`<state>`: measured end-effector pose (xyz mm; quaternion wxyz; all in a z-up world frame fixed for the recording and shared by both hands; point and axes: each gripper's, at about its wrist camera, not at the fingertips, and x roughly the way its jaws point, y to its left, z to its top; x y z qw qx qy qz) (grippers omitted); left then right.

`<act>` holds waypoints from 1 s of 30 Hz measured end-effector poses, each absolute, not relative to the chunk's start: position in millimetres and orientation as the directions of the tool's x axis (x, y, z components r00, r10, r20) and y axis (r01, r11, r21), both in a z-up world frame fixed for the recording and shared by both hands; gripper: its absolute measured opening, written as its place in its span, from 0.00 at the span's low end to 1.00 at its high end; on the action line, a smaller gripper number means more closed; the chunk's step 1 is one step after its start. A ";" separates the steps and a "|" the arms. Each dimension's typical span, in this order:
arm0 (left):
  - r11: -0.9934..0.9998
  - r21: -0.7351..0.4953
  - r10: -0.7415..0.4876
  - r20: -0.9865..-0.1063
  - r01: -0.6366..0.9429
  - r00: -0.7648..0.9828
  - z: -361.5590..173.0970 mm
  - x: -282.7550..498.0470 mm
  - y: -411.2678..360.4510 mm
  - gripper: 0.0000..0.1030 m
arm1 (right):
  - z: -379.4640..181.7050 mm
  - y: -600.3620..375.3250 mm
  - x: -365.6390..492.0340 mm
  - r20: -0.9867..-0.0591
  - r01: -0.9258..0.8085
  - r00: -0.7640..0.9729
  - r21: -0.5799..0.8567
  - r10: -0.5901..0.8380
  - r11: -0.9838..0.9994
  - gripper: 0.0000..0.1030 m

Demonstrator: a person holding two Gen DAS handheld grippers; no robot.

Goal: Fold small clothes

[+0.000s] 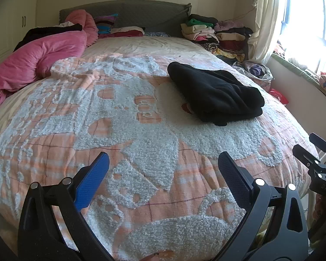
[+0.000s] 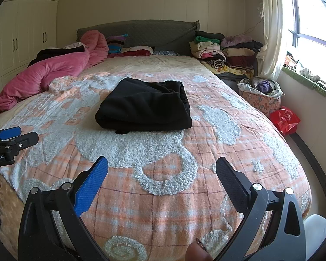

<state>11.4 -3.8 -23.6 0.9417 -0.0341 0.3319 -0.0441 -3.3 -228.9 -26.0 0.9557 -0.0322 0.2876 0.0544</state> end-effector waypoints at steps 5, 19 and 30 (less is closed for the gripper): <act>0.994 -0.093 -0.105 -0.621 0.060 0.776 -23.7 11.8 -4.7 0.91 | -25.9 -229.1 -3.9 -0.555 -0.121 0.827 -0.030 0.085 0.992 0.96; 0.994 -0.090 -0.104 -0.618 0.062 0.779 -23.2 10.7 -3.6 0.91 | -26.2 -229.6 -4.5 -0.557 -0.120 0.826 -0.024 0.086 0.993 0.96; 0.992 -0.113 -0.026 -0.602 -0.053 0.798 -13.3 18.7 46.2 0.91 | -26.5 -328.5 -31.2 -0.563 0.307 0.795 0.050 -0.227 0.951 0.96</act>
